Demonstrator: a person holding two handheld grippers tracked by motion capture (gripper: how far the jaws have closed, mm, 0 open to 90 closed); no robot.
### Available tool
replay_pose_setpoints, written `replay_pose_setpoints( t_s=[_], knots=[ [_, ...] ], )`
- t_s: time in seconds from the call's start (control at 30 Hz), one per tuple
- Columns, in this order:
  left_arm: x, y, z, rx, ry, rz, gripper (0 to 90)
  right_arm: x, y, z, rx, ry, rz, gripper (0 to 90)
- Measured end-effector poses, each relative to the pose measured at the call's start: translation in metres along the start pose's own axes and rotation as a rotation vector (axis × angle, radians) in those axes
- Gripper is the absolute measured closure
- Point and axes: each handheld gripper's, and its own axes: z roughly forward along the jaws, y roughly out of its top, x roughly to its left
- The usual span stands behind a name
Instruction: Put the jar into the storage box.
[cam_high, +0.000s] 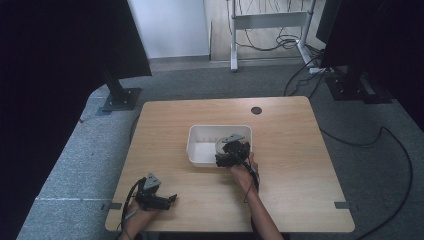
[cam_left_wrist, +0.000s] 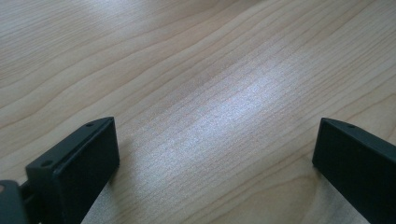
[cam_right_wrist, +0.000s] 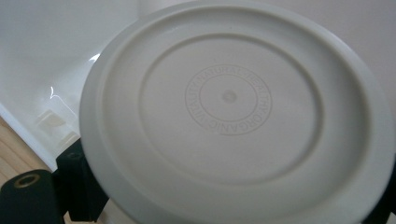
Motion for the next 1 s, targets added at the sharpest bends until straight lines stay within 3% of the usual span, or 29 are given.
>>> replay_pose_setpoints(
  t_s=[0.2,0.4,0.63,1.0],
  knots=[
    [0.000,0.000,0.000,0.000,0.000,0.000,0.2,-0.001,0.000,0.001,-0.001,0.016,0.000,7.4],
    [0.000,0.000,0.000,0.000,0.000,0.000,0.2,0.001,0.000,0.001,-0.014,0.003,-0.011,4.6],
    [0.000,0.000,0.000,0.000,0.000,0.000,0.2,0.001,0.006,-0.007,-0.029,-0.017,-0.023,3.4],
    [0.000,0.000,0.000,0.000,0.000,0.000,0.2,0.000,0.008,-0.021,-0.032,-0.003,-0.032,3.5]
  ],
)
